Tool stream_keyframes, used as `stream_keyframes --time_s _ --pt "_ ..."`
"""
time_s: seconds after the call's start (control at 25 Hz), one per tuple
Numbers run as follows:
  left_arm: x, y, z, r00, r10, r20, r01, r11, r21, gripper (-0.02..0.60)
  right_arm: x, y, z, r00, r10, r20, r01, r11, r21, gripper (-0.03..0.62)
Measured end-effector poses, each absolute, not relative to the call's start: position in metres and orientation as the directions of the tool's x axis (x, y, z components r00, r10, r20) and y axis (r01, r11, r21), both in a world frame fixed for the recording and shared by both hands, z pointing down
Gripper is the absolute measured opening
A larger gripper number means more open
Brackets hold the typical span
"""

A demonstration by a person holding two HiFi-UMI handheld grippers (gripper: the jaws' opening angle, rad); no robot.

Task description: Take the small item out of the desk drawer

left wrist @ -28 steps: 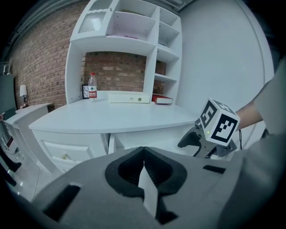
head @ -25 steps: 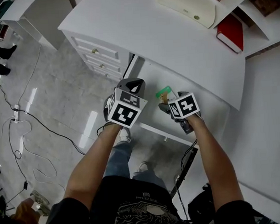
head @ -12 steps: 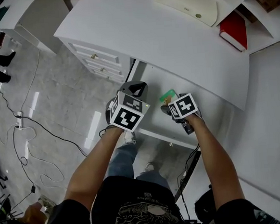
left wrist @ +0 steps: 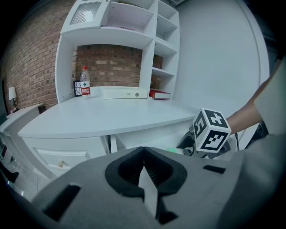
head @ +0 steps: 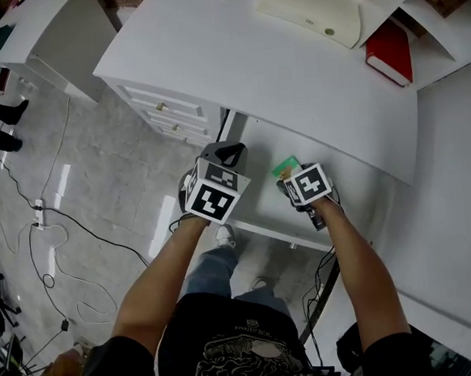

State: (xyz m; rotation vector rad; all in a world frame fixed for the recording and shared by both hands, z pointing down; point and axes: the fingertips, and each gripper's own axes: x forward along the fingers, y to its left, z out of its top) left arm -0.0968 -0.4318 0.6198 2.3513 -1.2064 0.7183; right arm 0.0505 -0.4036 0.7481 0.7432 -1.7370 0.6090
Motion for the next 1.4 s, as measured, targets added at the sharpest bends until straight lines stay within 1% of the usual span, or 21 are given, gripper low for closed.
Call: stream_keyframes --time_s 0.32,0.76,0.96,1.4 --pt "-0.094 -0.421 0.604 0.498 -0.612 0.614 -0.827 -0.549 0.124 0.008 0.054 -0.392 0.716 -0.232 -0.211 0.950 -0.749 0.661 -0.036 0.353" --pt "-0.064 -0.429 0.544 0.546 -0.621 0.563 -0.781 -0.621 0.073 0.008 0.069 -0.392 0.644 -0.260 -0.327 0.909 -0.787 0.617 -0.003 0.353" --pt "-0.047 -0.435 0.516 0.571 -0.622 0.537 -0.760 -0.647 0.058 0.008 0.079 -0.401 0.600 -0.281 -0.406 0.870 -0.825 0.566 -0.002 0.353" --pt "-0.025 -0.455 0.456 0.601 -0.643 0.474 -0.730 -0.683 0.000 0.008 0.106 -0.433 0.507 -0.280 -0.602 0.748 -0.893 0.449 0.027 0.353"
